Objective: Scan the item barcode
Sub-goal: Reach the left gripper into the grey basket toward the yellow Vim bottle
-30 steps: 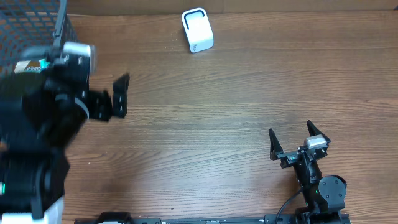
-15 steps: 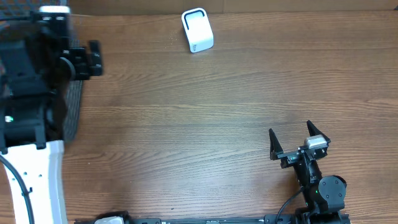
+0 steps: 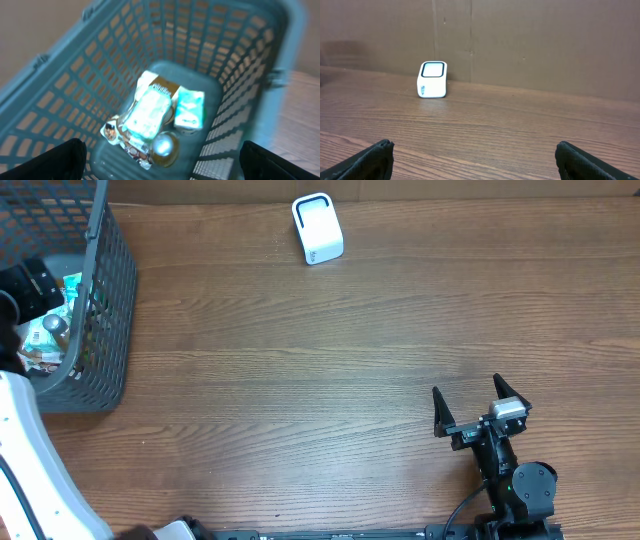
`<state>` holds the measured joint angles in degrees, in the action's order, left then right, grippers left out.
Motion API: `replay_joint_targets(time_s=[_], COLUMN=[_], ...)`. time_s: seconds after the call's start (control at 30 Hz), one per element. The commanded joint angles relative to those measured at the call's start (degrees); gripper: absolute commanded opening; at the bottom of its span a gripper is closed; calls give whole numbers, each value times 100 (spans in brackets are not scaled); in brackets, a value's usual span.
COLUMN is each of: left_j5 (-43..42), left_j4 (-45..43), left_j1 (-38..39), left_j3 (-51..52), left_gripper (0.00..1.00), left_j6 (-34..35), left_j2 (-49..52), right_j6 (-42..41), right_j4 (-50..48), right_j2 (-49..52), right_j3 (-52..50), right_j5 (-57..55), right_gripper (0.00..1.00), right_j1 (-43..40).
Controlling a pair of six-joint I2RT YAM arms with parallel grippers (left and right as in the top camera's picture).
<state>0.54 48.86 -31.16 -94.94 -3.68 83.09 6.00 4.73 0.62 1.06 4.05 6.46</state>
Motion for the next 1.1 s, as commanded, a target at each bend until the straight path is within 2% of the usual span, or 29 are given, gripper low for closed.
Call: replay_joint_targets(time_s=[0.0,0.2,0.47,0.77,0.9,1.07], left_j5=[-590,-1241,-2050,-2055,-2302,-2352], left_j4=[17,44,44,68,66,63], left_j1=[-356,-861,-894,-855,-852,-846], left_j3=[-129,-129,-122,-122,-122,-120], left_gripper=[100,100,95,94,82,80], left_j6=[-269,-699,-1576,-1611,-1788,-1818], left_j2=[352,1049,1838,2542,2684,2800], right_j6=[7,7,7,7,7,7], right_j4=[-17,-15,-15,-15,-15,-15], right_j2=[-44,-44,-44,-46,-44,-44], right_j3=[-59,-59,-59,-59,-59,-59], right_j5=[-31,-31,-31,-31,-31,-31], right_gripper=[100,100,100,100,100,100], right_j1=[-15,-15,-15,-15,-15,-15])
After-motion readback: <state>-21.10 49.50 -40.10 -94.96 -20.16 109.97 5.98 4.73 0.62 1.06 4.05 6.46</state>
